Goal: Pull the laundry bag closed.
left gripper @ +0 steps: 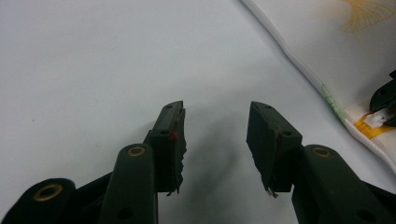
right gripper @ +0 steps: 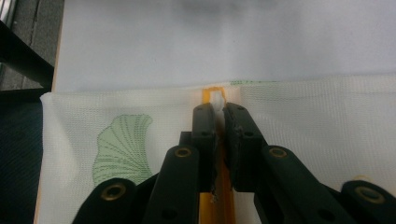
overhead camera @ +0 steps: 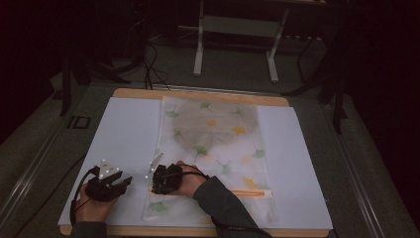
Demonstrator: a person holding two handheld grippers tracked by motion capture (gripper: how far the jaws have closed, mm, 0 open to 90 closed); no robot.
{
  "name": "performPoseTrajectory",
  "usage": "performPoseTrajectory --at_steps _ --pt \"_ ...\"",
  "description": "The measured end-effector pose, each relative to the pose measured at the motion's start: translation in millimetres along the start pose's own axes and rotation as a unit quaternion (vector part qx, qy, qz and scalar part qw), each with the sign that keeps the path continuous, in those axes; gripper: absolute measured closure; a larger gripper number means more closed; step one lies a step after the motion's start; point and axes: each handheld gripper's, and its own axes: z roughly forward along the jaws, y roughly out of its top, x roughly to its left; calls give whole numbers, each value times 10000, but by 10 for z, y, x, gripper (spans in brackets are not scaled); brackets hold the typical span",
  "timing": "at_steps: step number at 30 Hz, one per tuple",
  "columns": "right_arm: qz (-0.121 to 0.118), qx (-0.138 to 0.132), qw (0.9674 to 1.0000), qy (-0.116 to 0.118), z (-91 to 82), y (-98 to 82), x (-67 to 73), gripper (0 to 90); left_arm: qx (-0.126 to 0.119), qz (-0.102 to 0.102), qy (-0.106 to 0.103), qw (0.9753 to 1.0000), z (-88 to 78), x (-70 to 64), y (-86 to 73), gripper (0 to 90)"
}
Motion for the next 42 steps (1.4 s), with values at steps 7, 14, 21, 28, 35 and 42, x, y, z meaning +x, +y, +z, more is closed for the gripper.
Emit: performPoseTrajectory --at_steps 7,14,21,28,35,42 --pt "-451 250 9979 -388 -5 47 133 842 -1 25 -79 10000 -10 -21 5 569" --pt "-451 236 9976 -469 -54 30 162 843 9 5 -378 9993 -54 -64 14 575" --pt "-419 223 9976 -498 -75 26 170 844 -6 38 -780 9969 -134 -188 51 620" --pt "-428 245 9974 -526 -66 33 181 843 116 94 -1090 9939 -127 -282 68 629" --pt "-427 212 9973 -560 -87 33 178 844 193 31 -1306 9912 -110 -329 42 614" --pt "-465 211 9968 -612 -97 35 179 844 287 86 -1438 9891 -106 -389 31 612"
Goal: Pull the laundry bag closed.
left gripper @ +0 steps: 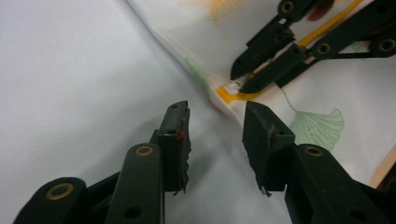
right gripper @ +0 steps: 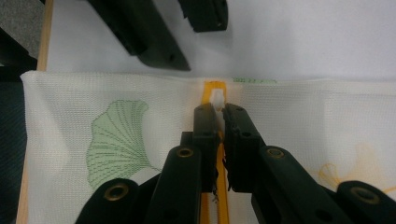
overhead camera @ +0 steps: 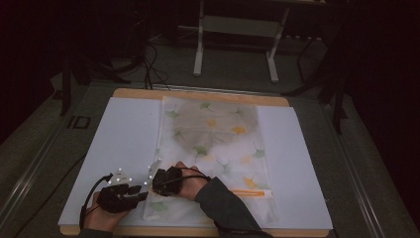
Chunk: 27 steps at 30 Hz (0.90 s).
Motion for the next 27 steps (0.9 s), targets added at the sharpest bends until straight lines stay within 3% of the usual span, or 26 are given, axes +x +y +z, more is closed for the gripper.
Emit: performPoseTrajectory --at_steps 12,21,27 --pt "-8 -49 10000 -32 -9 -8 3 844 64 -5 -214 9998 31 -43 10 619" --pt "-28 -104 9999 -75 -65 -10 13 844 98 -118 -372 9992 105 -45 31 621" --pt "-52 -119 9999 -105 -99 -14 16 844 144 -221 -590 9979 181 0 63 653"
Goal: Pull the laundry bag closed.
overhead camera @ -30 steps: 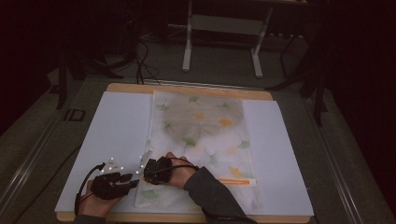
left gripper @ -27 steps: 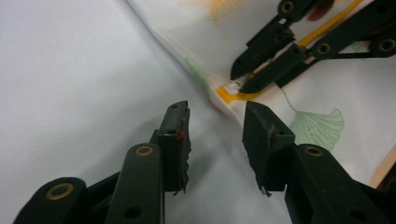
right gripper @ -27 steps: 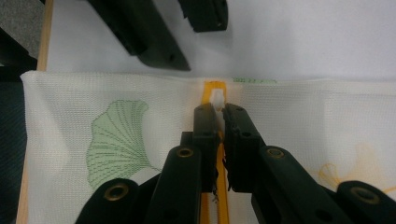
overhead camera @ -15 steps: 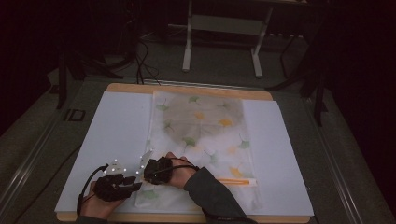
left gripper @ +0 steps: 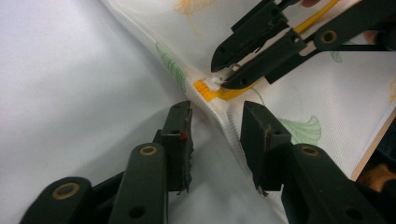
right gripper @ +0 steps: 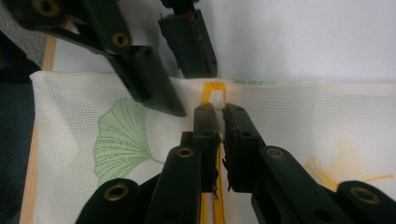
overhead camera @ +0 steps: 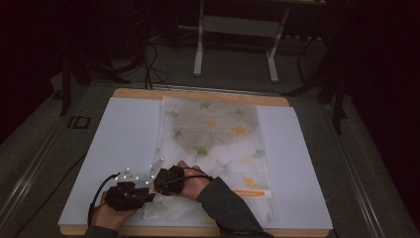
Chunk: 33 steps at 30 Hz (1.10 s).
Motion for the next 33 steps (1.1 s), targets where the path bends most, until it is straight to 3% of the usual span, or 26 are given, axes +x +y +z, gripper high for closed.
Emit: performPoseTrajectory --at_steps 7,15,20,33 --pt "-11 -2 10000 -22 -30 -3 4 844 34 -112 -149 9998 47 29 28 678" --pt "-30 -9 10000 -12 -47 -2 0 844 133 -65 -253 9996 80 29 40 759" --pt "-23 44 10000 43 -30 -22 -1 844 168 1 -211 9996 82 14 42 832" --pt "-19 54 9999 133 2 -50 -11 843 171 207 -79 9996 76 -32 44 850"
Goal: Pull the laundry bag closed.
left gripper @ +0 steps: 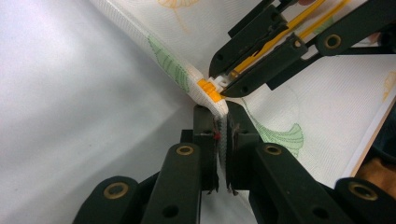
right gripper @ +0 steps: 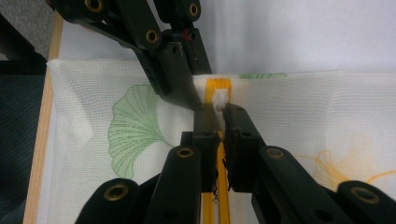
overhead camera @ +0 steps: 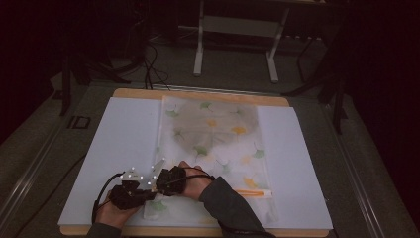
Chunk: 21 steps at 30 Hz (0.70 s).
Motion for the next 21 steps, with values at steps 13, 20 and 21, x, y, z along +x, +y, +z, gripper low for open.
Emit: performPoseTrajectory --at_steps 13,20,21 --pt "-3 -32 9999 146 51 -14 -44 834 -12 152 86 9998 -7 -20 -3 857" --pt "-85 -30 9999 146 52 -18 -42 845 -33 180 87 9998 -13 -25 -8 861" --pt "-88 -29 9999 138 50 -20 -40 845 -35 183 85 9998 -15 -27 -9 863"
